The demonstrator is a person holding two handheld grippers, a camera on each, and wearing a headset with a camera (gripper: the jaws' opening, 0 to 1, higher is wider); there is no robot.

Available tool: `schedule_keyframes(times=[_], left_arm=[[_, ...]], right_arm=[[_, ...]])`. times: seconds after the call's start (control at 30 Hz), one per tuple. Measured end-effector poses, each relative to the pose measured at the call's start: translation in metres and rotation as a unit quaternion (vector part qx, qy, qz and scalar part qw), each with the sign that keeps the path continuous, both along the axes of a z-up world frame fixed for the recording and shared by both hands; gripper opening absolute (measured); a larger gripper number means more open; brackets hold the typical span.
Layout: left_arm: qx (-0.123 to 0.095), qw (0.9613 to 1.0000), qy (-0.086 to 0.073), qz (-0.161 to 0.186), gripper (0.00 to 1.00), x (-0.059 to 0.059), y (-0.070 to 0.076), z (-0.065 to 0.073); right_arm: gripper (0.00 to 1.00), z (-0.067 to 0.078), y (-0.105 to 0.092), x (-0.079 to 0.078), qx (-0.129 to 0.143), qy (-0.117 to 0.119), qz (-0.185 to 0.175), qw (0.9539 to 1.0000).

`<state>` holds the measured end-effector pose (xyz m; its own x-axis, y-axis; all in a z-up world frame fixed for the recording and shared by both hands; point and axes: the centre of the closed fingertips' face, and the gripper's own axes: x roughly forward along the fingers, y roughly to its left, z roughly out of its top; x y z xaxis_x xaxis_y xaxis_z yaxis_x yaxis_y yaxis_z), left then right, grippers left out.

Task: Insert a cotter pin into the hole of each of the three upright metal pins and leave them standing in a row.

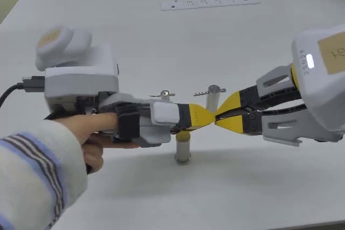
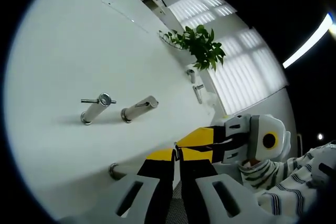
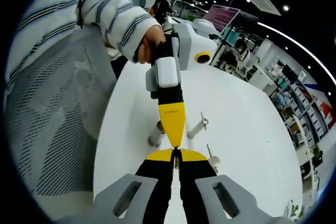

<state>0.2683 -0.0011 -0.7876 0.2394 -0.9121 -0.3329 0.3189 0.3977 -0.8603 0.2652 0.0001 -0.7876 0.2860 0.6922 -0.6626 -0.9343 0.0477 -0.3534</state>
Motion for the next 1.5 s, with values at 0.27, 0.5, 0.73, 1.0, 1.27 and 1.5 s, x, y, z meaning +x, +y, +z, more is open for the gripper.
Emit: schedule_keyframes(times=[0.27, 0.5, 0.73, 1.0, 1.27, 1.5], left_arm=[[0.002, 1.0000, 0.002, -0.002, 0.01, -0.002, 0.001, -0.001], [0.001, 0.9998, -0.017, -0.006, 0.01, -0.001, 0.003, 0.004], [0.012, 0.9978, -0.060, -0.026, 0.01, -0.004, 0.008, 0.007], [0.028, 0.9856, -0.149, -0.074, 0.01, -0.010, 0.011, 0.014], [0.028, 0.9727, -0.203, -0.109, 0.01, -0.018, 0.008, 0.025], [0.034, 0.9533, -0.258, -0.153, 0.01, -0.029, 0.009, 0.031]], right_arm=[[0.05, 0.000, 0.001, -0.002, 0.008, 0.007, 0.001, 0.9999], [0.12, -0.001, -0.002, 0.000, 0.018, 0.025, -0.015, 0.9994], [0.14, 0.000, -0.010, -0.001, 0.049, 0.074, -0.041, 0.9952], [0.16, 0.001, -0.009, -0.015, 0.094, 0.168, -0.058, 0.9796], [0.18, 0.005, -0.006, -0.020, 0.134, 0.239, -0.068, 0.9593], [0.17, 0.008, -0.002, -0.037, 0.163, 0.340, -0.054, 0.9245]])
